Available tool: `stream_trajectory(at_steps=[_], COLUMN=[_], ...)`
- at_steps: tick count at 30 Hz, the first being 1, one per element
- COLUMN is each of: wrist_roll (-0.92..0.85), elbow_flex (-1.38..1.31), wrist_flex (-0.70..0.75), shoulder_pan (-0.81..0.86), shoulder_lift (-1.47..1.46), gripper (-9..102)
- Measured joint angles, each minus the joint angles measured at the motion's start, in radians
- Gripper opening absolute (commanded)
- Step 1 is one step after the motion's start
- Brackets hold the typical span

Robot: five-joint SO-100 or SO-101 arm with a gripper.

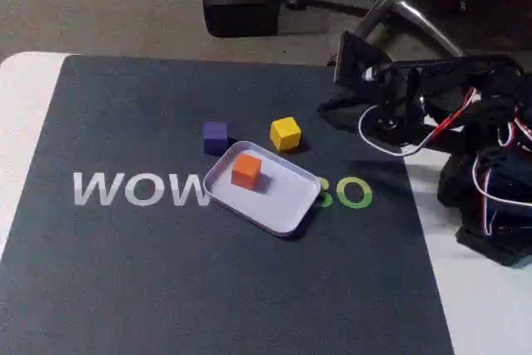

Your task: Move blocks one by one until all three blocks are in the tray.

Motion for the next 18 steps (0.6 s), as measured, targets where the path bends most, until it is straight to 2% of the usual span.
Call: stream_trajectory(at_steps=[5, 10, 18], wrist_roll=[0.006, 0.075, 0.333], elbow_flex=[-0.158, -0.456, -0.956], wrist_flex=[0.130, 0.236, 0.391], shoulder_pan=[-0.017, -0.040, -0.149], shoulder_lift=[-0.038, -0.383, -0.825], gripper=[-4, -3, 1])
